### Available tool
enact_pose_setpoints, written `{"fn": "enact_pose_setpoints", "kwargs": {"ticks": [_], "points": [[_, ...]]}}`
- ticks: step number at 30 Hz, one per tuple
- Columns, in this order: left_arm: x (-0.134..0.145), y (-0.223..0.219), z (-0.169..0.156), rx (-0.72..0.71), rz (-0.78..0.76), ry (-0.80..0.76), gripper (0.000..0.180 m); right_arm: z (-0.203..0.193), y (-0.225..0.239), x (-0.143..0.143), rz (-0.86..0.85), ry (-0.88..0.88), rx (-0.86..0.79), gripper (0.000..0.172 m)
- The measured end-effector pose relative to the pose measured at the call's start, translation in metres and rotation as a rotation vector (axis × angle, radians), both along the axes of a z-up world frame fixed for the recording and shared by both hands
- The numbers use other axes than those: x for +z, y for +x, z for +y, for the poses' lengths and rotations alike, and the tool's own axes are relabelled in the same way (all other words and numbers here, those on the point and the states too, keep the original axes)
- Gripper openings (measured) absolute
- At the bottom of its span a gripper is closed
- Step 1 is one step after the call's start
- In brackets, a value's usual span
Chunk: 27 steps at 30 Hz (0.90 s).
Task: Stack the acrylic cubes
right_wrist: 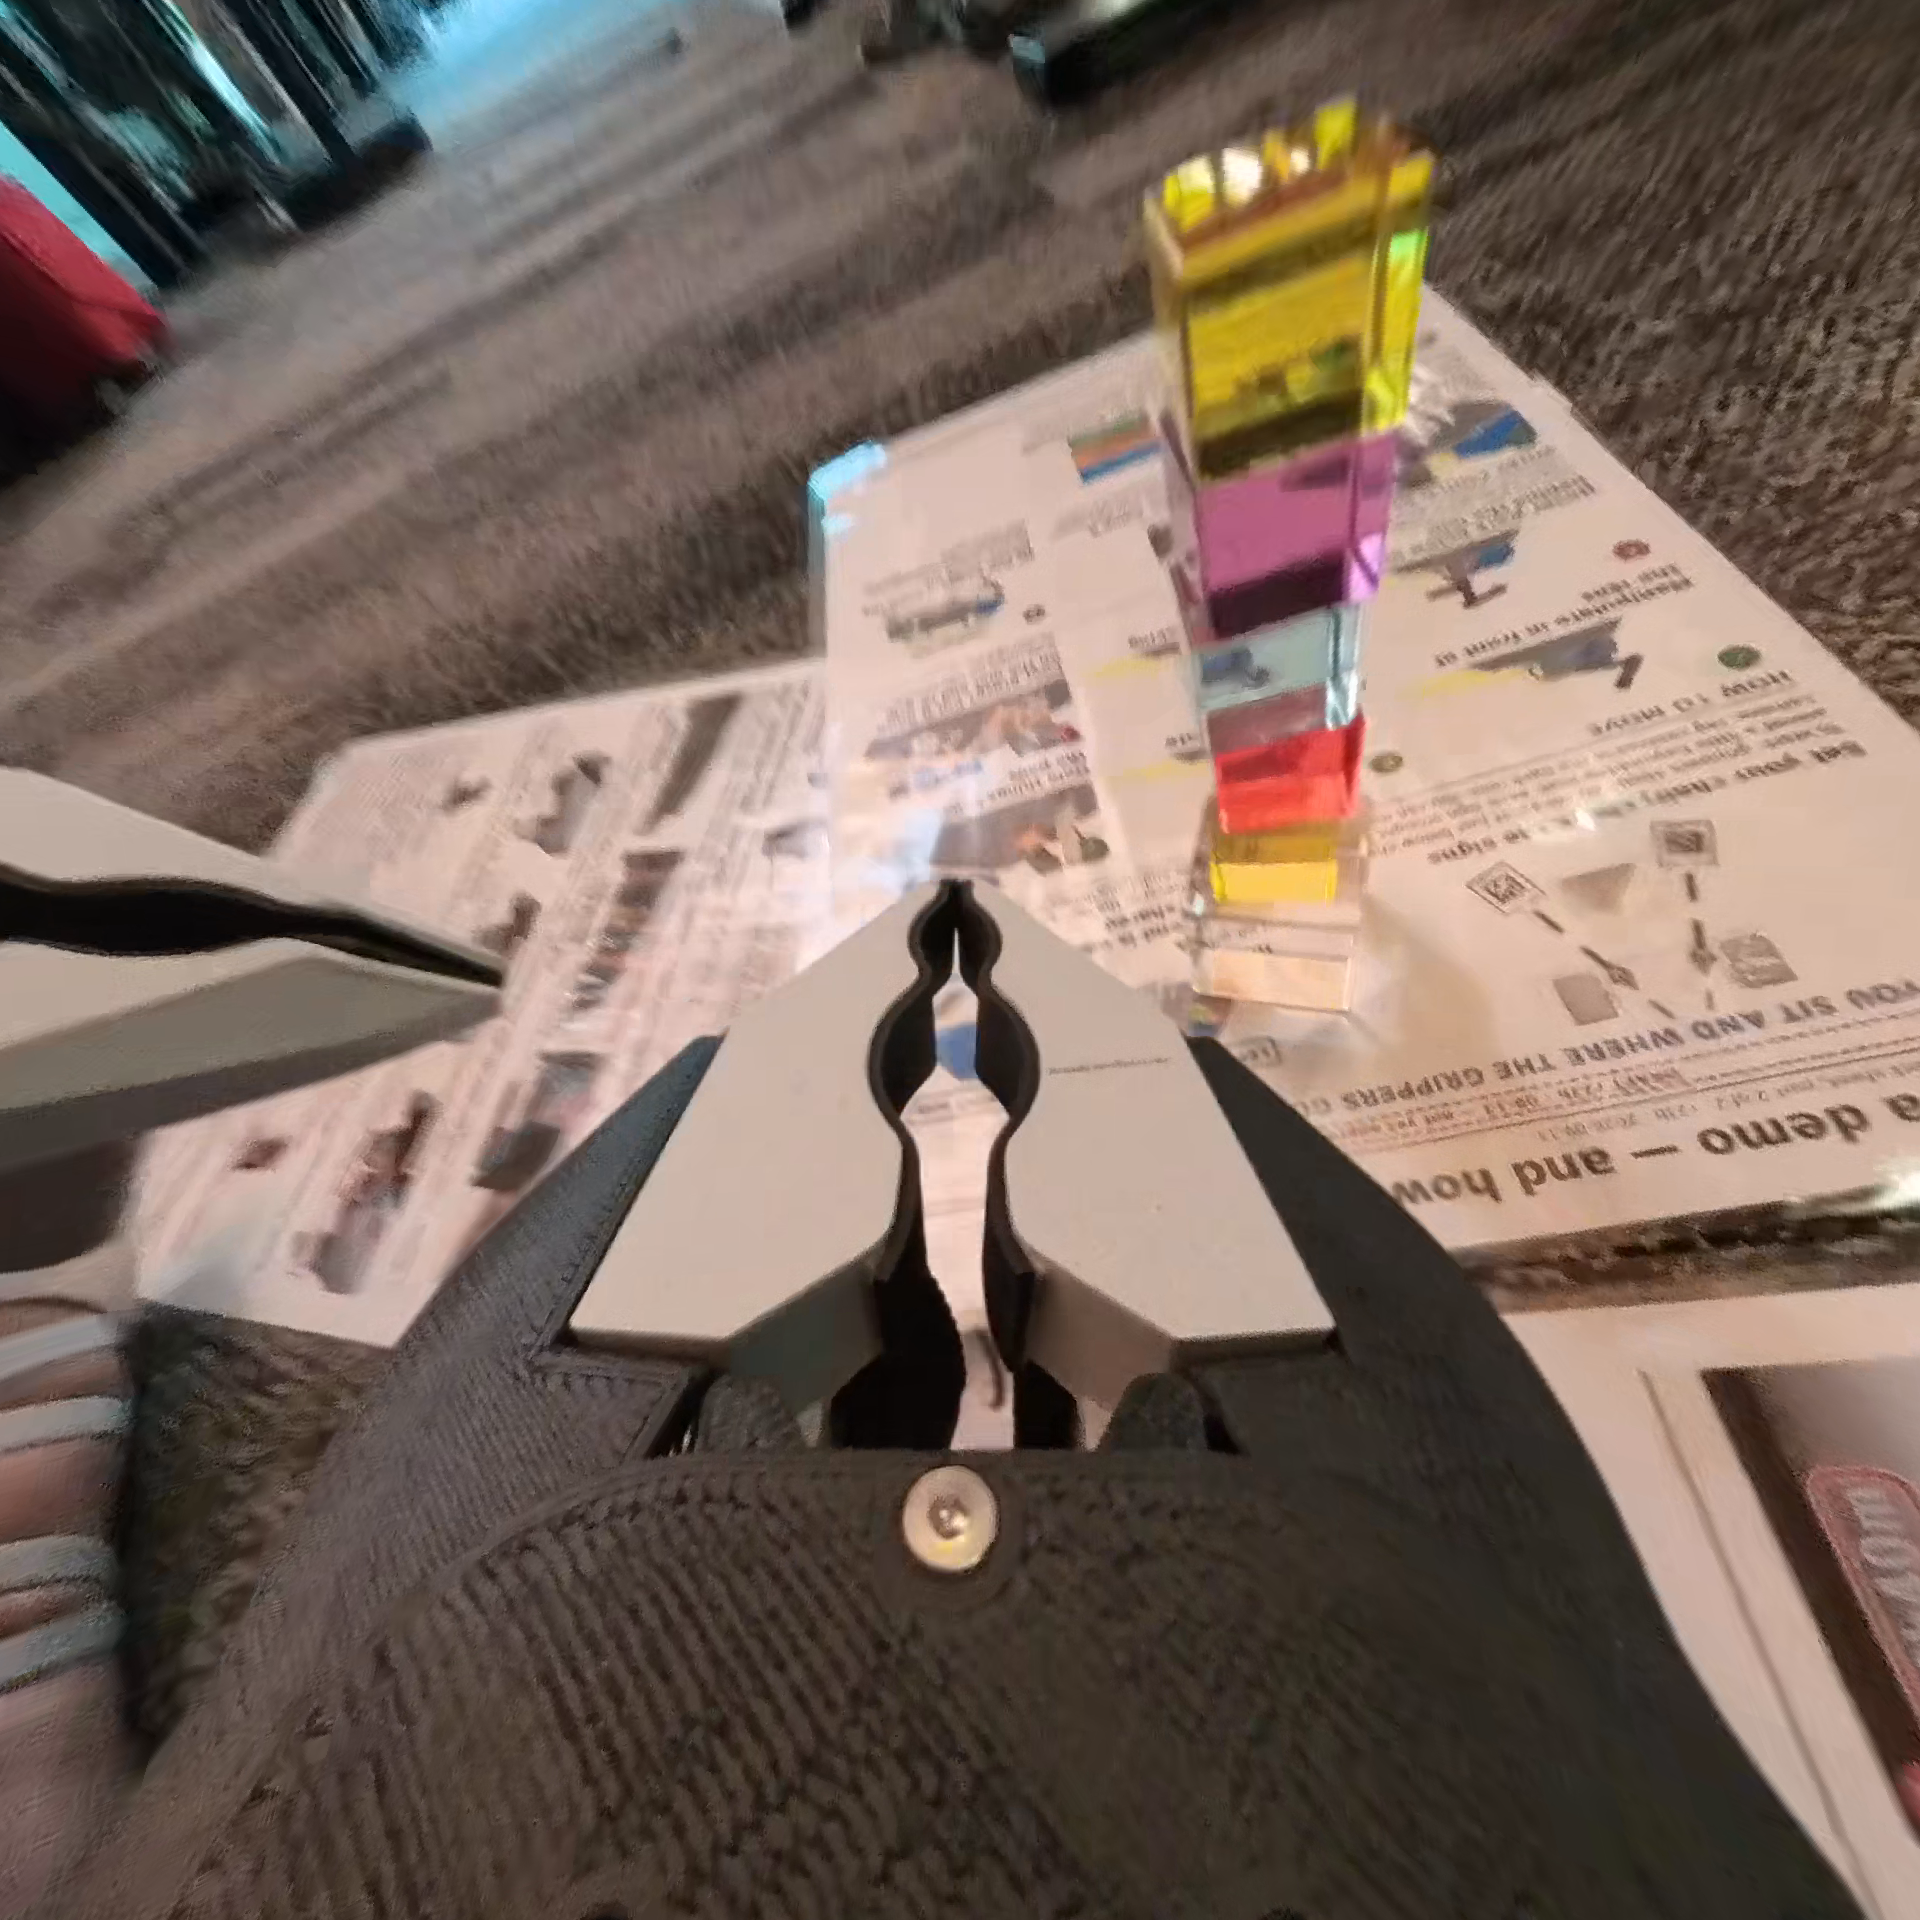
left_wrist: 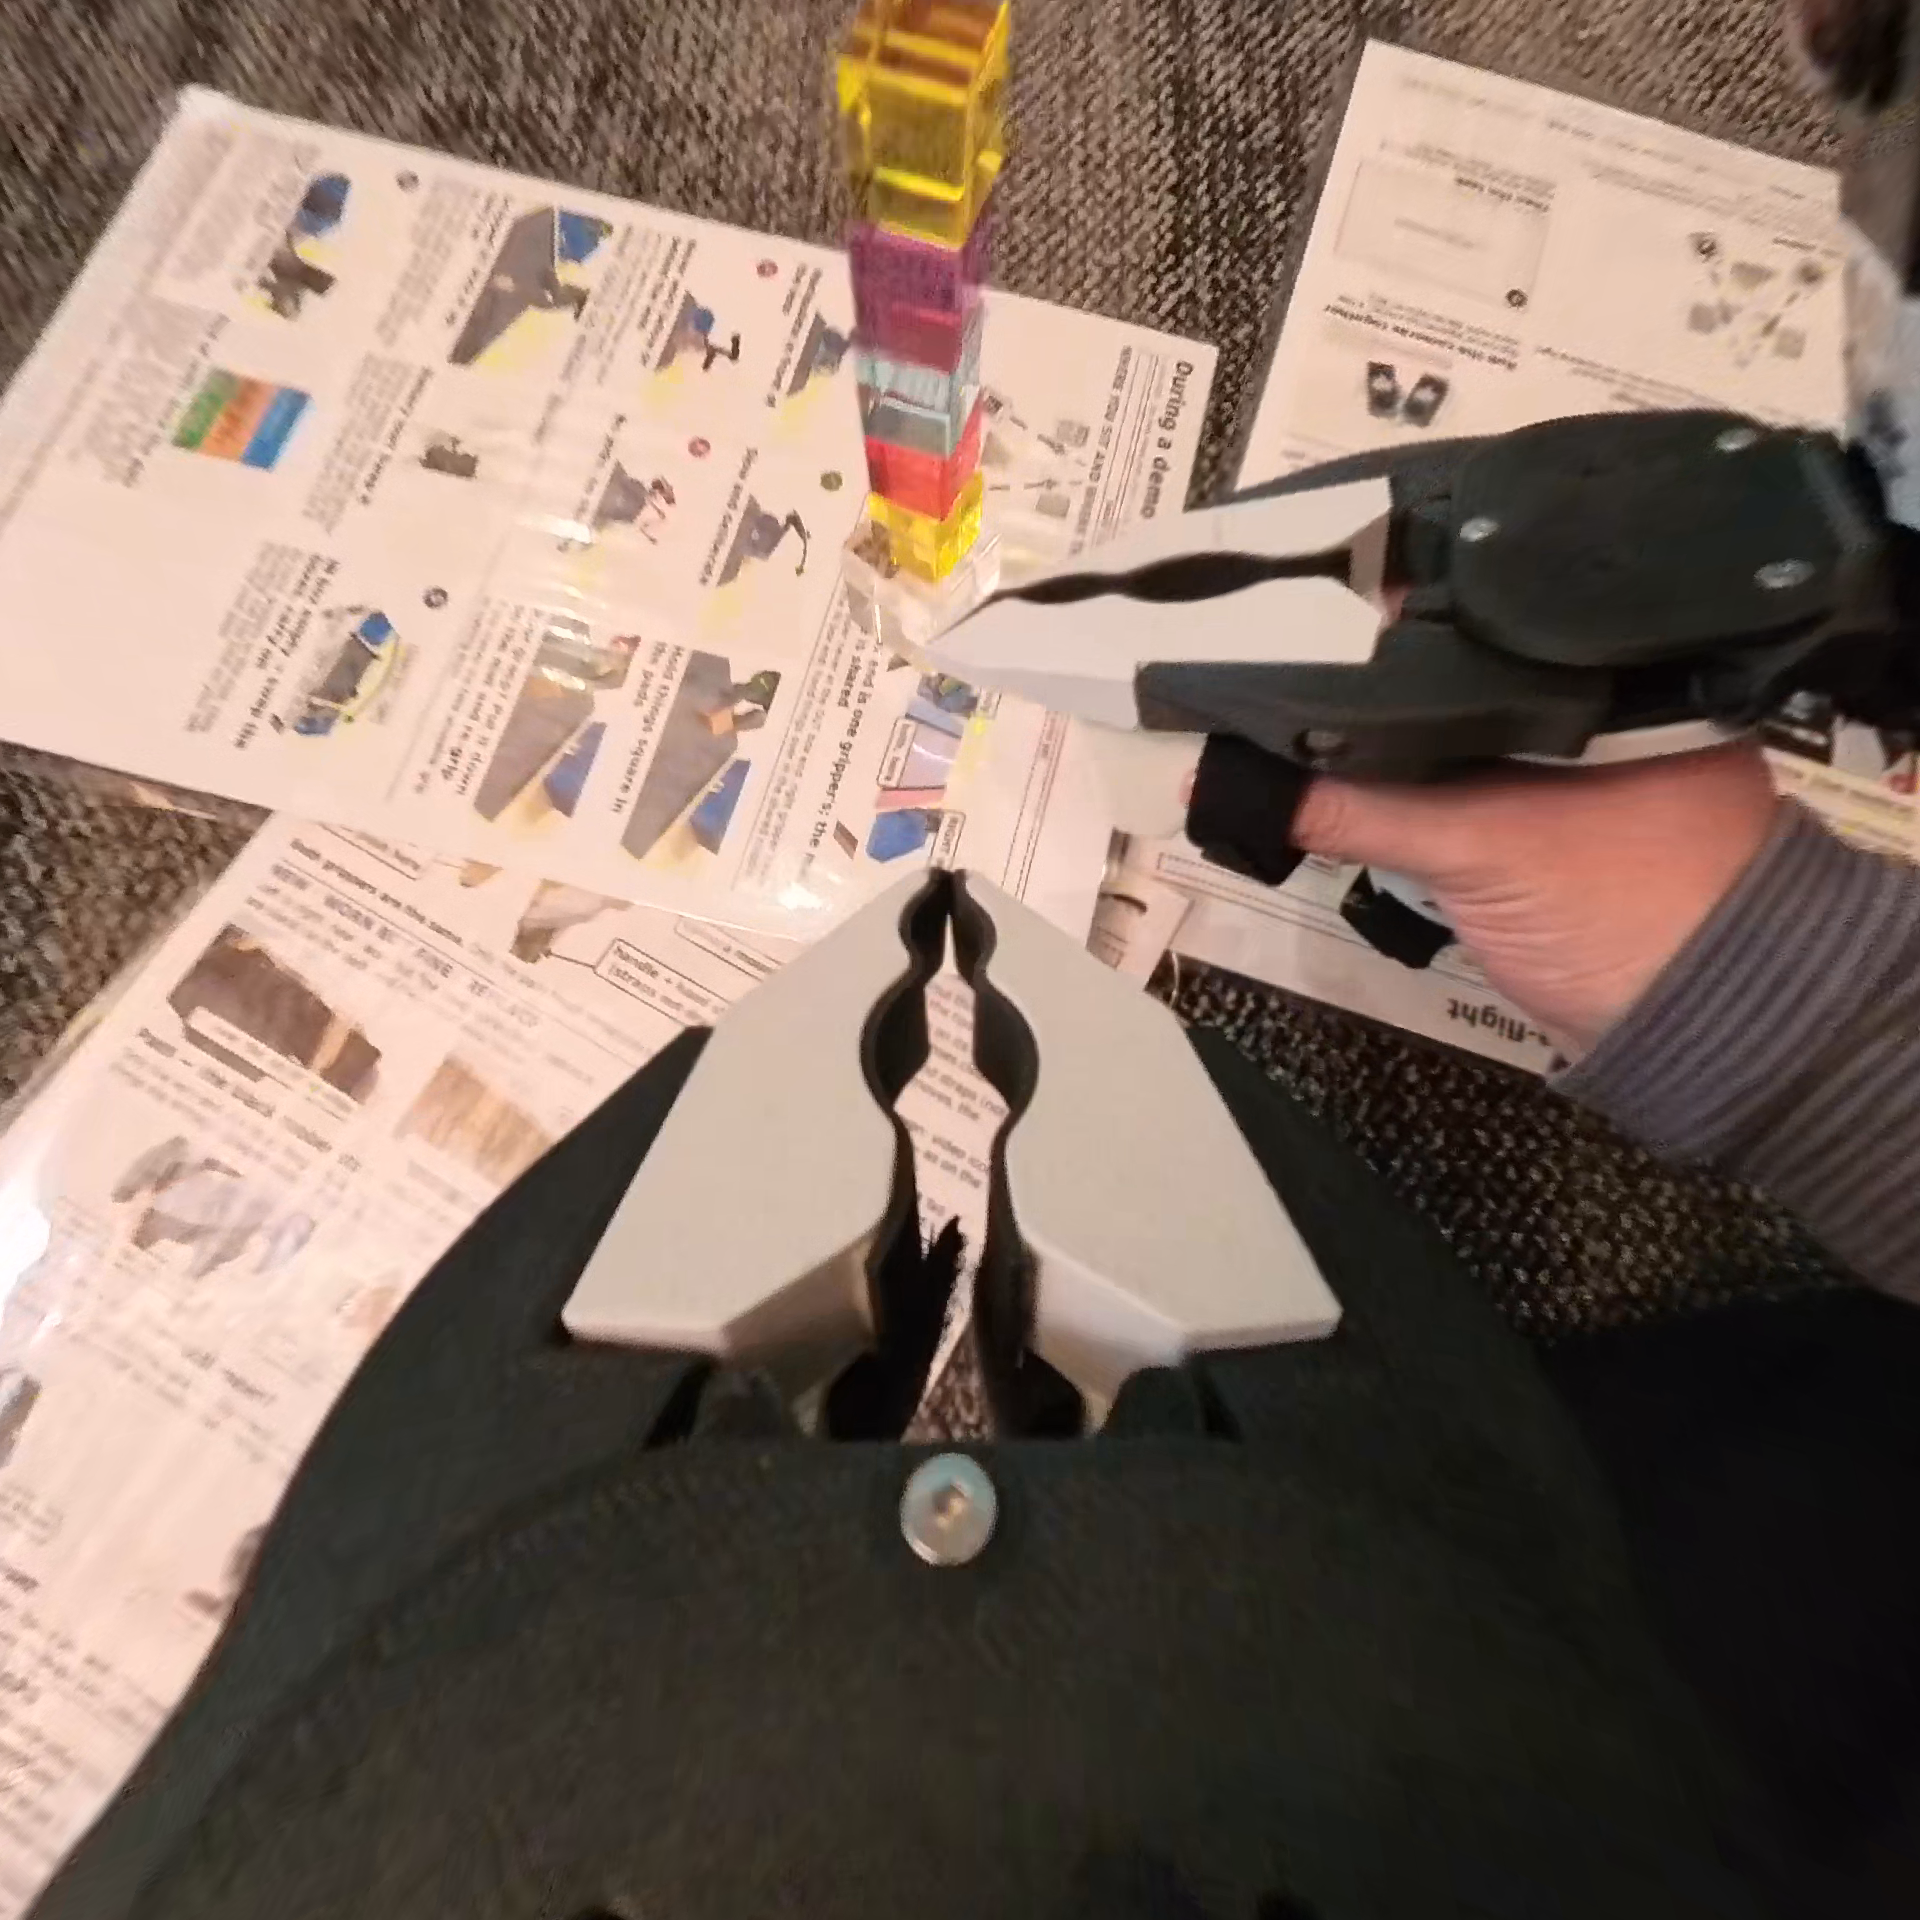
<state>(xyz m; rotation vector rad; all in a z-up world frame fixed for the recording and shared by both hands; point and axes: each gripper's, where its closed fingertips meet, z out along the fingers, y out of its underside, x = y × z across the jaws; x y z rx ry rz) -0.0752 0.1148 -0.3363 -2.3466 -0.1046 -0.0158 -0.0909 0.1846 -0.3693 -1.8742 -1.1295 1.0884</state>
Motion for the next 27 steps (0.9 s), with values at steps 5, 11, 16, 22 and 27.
{"fn": "enact_pose_setpoints", "kwargs": {"ticks": [5,11,16,22,27], "points": [[-0.01,0.0,0.002,0.061,-0.193,0.003,0.0,0.032,0.008,-0.014,-0.05,0.052,-0.154,0.0],[-0.005,-0.002,0.007,0.093,-0.257,0.036,0.0,0.024,-0.011,-0.023,-0.045,0.039,-0.049,0.0],[-0.004,0.0,0.008,0.074,-0.233,0.035,0.0,0.019,-0.032,-0.027,-0.06,0.096,0.0,0.0],[-0.001,0.001,0.011,0.068,-0.235,0.045,0.0,0.028,-0.043,-0.035,-0.088,0.145,-0.029,0.0],[0.0,-0.001,0.011,0.073,-0.244,0.05,0.0,0.042,-0.046,-0.035,-0.049,0.124,-0.113,0.0]]}}
